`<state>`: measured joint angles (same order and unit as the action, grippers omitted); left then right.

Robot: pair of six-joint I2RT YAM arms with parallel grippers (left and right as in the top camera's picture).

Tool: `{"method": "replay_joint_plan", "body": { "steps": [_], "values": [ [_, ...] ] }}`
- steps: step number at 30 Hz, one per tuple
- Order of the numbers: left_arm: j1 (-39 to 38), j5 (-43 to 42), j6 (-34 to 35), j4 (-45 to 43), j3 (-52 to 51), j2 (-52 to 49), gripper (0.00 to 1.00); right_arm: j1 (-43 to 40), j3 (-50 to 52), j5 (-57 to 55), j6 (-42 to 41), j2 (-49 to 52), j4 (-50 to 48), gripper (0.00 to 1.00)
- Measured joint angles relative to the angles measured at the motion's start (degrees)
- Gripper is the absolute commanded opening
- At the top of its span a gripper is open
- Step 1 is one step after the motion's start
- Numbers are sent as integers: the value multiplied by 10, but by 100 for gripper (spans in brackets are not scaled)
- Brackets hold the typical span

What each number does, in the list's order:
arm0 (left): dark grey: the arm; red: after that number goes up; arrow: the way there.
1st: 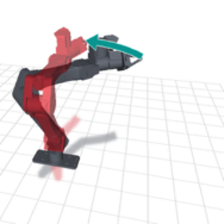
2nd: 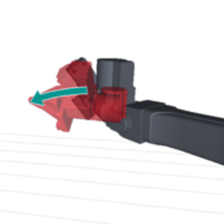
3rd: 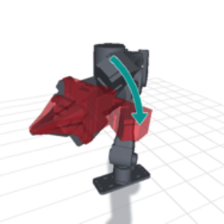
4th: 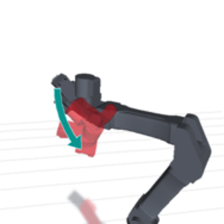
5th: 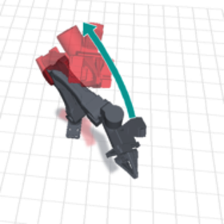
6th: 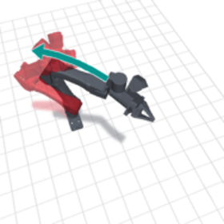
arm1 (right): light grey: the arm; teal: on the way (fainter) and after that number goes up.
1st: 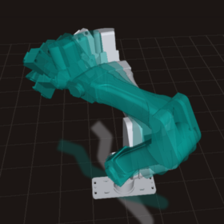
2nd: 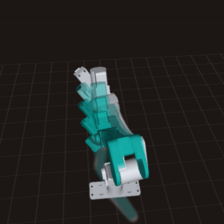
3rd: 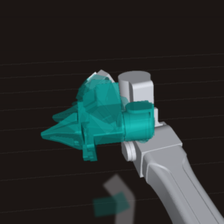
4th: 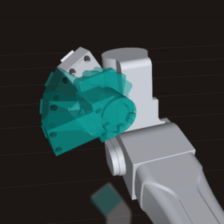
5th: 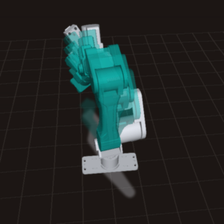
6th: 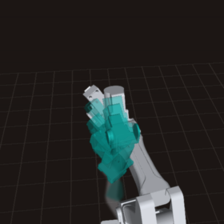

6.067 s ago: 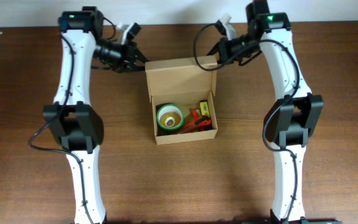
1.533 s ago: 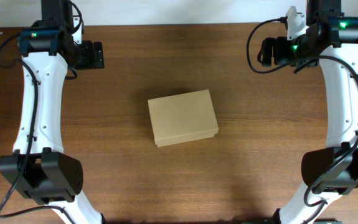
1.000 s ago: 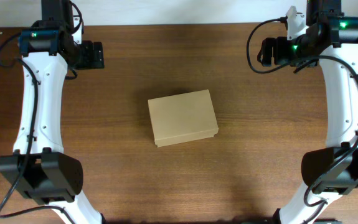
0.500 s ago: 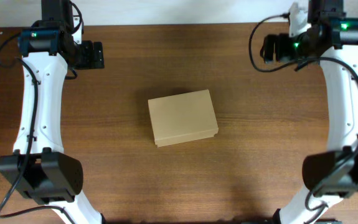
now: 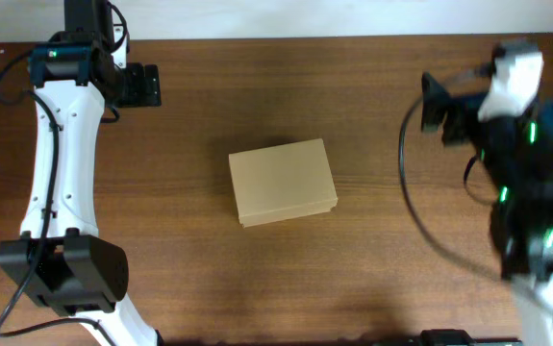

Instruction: Pack container

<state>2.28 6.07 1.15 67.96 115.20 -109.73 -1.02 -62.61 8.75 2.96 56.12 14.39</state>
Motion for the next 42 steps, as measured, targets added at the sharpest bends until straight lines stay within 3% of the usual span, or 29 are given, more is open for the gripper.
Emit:
{"method": "replay_joint_plan", "body": {
  "steps": [6,10,20,42],
  "values": [
    [0,0,0,0,0,0,100,0,258,-19,0,-235,-74,99],
    [0,0,0,0,0,0,100,0,372,-23,0,-358,-95,99],
    [0,0,0,-1,0,0,100,0,532,-36,0,-534,-129,99],
    [0,0,0,0,0,0,100,0,611,-49,0,-553,-103,99]
  ]
}}
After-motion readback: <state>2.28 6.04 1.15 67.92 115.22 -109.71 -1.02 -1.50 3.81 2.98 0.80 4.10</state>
